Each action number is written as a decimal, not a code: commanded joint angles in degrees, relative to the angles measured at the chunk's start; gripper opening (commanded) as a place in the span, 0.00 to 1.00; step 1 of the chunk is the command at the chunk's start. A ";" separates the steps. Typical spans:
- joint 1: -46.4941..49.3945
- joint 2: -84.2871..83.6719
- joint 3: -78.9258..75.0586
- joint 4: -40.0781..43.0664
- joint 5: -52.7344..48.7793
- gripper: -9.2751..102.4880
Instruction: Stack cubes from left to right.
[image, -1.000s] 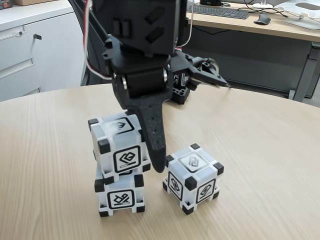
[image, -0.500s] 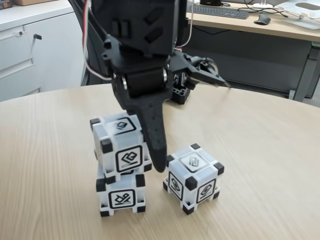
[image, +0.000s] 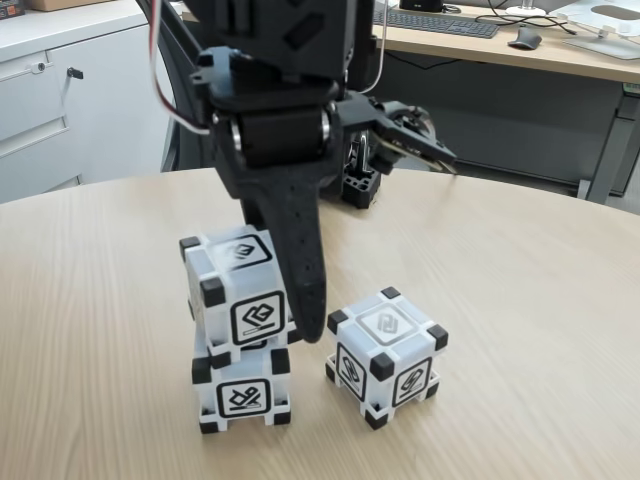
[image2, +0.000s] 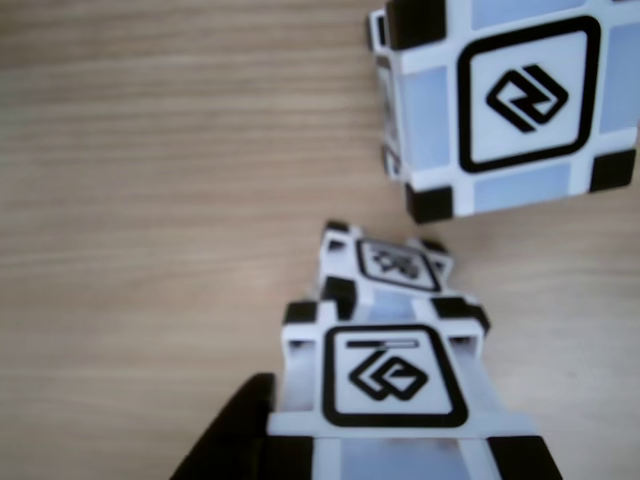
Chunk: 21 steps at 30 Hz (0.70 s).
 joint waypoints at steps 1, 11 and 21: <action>-0.26 2.02 -2.64 0.62 0.62 0.47; -2.90 1.67 -2.55 0.53 2.20 0.47; -7.73 1.58 -2.46 0.09 5.36 0.47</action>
